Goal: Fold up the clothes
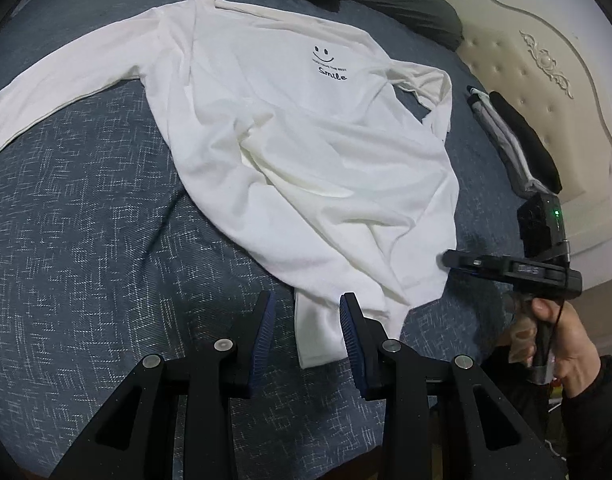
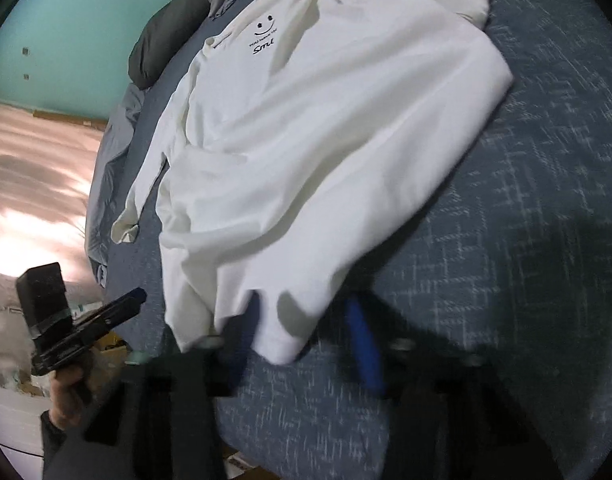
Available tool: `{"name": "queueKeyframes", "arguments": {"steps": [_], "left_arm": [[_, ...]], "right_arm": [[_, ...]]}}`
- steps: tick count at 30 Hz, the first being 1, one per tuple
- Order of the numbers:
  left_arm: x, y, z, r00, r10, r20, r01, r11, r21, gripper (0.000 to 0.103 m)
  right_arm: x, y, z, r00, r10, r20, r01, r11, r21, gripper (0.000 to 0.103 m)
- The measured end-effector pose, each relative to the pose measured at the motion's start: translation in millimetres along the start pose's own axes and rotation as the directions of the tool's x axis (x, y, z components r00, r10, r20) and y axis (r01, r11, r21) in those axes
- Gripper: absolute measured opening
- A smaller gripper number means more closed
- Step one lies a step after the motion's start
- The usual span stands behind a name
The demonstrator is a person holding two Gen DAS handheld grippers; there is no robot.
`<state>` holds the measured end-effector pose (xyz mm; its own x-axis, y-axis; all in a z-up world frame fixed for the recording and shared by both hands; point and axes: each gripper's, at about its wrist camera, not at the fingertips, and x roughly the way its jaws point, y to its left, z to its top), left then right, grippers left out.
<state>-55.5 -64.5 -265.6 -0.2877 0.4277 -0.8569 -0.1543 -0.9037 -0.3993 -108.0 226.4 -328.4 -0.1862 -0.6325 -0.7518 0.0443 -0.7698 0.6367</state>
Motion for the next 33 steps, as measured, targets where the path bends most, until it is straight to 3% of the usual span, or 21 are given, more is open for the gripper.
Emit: {"name": "queueKeyframes", "arguments": {"steps": [2, 8, 12, 20, 31, 33], "left_arm": [[1, -1, -1, 1.000, -0.003, -0.003, 0.003, 1.000, 0.003, 0.037], [6, 0, -4, 1.000, -0.016, -0.021, 0.016, 1.000, 0.006, 0.043], [11, -10, -6, 0.998, -0.051, -0.027, 0.051, 0.998, 0.029, 0.047], [35, -28, -6, 0.988, -0.134, -0.070, 0.135, 0.991, 0.004, 0.053], [41, -50, -10, 0.983, -0.168, -0.072, 0.172, 0.984, 0.054, 0.052], [44, -58, -12, 0.987, -0.132, -0.088, 0.141, 0.985, 0.101, 0.052]], "right_arm": [[-5, 2, 2, 1.000, 0.002, 0.017, -0.001, 1.000, -0.024, 0.004], [-53, 7, 10, 0.989, 0.067, 0.128, -0.061, 0.997, -0.055, 0.003], [-87, 4, 17, 0.982, 0.068, 0.176, -0.057, 0.996, -0.065, 0.003], [-105, -8, 10, 0.982, 0.041, 0.184, -0.032, 0.998, -0.054, 0.003], [-109, -18, 9, 0.982, 0.051, 0.184, -0.047, 0.999, -0.026, 0.003], [-109, -18, 9, 0.982, 0.048, 0.185, -0.043, 0.999, -0.029, 0.003]]}}
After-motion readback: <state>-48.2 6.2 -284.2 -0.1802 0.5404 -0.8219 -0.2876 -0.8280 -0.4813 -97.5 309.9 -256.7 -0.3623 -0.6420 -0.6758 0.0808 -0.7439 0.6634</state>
